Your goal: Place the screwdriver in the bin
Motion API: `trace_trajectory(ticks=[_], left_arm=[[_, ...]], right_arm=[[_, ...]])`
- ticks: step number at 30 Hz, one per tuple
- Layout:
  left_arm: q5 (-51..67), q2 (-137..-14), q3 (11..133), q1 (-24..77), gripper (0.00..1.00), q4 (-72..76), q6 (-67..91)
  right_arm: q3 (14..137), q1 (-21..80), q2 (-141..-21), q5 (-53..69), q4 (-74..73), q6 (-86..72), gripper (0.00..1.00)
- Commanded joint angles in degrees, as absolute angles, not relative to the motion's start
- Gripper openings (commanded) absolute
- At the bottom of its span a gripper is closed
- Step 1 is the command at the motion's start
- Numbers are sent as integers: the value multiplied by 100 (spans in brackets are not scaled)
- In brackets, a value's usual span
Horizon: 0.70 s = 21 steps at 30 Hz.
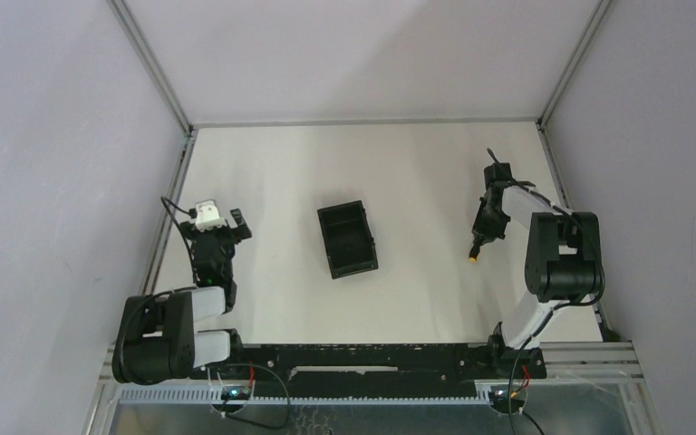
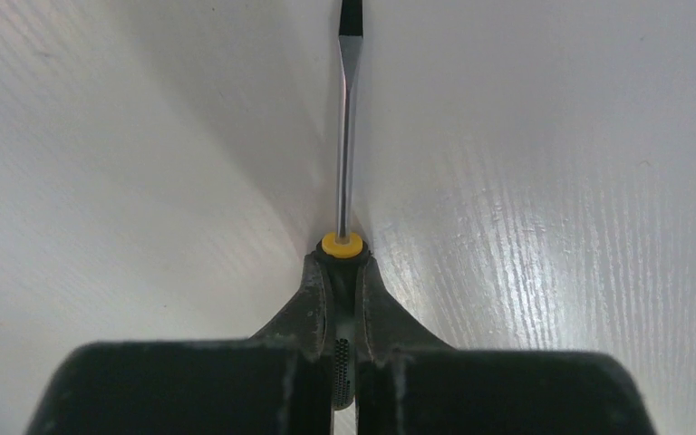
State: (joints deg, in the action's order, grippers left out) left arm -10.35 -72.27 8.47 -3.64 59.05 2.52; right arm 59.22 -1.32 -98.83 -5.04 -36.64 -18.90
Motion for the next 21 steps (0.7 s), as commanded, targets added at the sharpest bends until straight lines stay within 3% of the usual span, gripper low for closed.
trace_trajectory(ticks=[1, 10, 16, 21], left_arm=[[-1047, -7216, 1090, -338, 100, 6091, 157], [-1049, -7216, 1092, -330, 100, 6091, 149], [-1048, -7215, 1094, -336, 100, 6091, 151], [-1051, -7215, 1090, -334, 100, 6091, 152]], right_arm=[[6450, -169, -9689, -682, -4381, -1661, 0], [9233, -250, -9562, -604, -7169, -1373, 0], [9758, -25, -9480, -433, -7514, -1463, 0], [9894, 1414, -9459, -469, -7299, -1789, 0]])
